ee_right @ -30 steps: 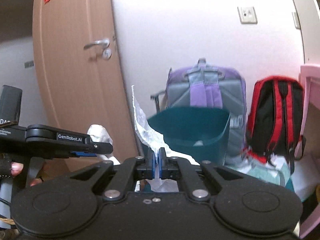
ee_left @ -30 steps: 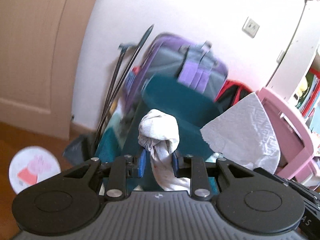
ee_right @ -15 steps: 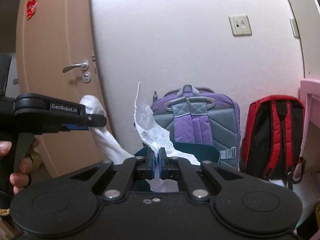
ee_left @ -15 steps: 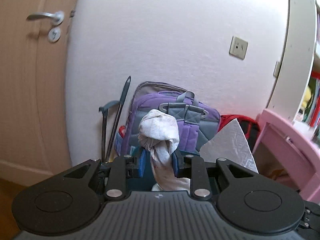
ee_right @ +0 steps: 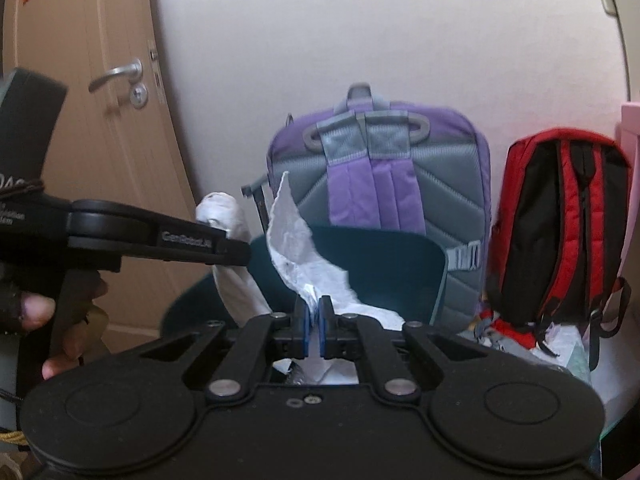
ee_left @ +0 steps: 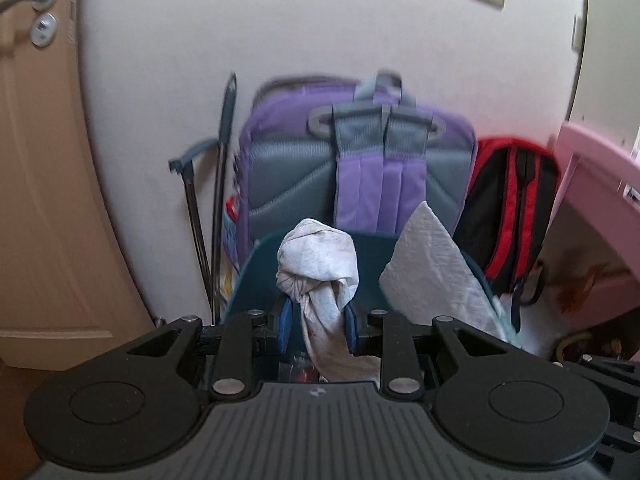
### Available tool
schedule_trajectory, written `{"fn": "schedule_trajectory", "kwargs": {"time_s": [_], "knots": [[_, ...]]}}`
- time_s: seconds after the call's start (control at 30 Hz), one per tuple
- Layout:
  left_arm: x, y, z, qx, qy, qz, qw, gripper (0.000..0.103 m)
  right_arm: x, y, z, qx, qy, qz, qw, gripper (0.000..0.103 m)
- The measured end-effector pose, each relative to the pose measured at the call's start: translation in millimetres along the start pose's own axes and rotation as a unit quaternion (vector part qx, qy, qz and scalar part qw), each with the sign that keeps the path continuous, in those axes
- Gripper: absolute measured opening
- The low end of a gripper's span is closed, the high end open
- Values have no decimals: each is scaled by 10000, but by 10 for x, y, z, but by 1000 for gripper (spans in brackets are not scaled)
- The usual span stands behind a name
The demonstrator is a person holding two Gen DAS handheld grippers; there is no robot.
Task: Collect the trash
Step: 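Open both tools over the wastebasket, dropping the sock and paper towel inside, then move both tools down toward the wrapper and grey cloth on the floor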
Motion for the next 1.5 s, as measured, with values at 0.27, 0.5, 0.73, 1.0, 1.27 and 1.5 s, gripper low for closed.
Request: {"fn": "schedule_trajectory", "kwargs": {"time_s": [0.27,0.5,0.73,1.0,1.27,1.5], "knots": [[-100,-134,394,516,-10,381,9979,26,-56,-119,220,340,-22,-59,9994,10],[-109,-190,574,848,-89,351,9957,33,-59,-149,272,399,-78,-130,9991,22],[-107,-189,525,824,-139,292,9961,60,-55,-138,245,391,-152,-158,9990,38],[-73,-185,299,719,-70,319,9969,71,12,-109,57,319,-205,-230,9990,43],[-59,-213,-133,530,-82,259,9982,71,158,-60,-311,152,-251,-298,9991,49],[-66,-250,-648,289,-231,121,9992,77,343,-7,-720,-54,-208,-370,9991,52]]}}
Point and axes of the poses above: each gripper's, at about its wrist camera, not at the fingertips, and z roughly the way its jaws point, x to its left, y to its top, the point moved 7 cm from there along z, roughly the way its jaws point, and after that the axes turned 7 degrees about x, right-handed, at the moved point
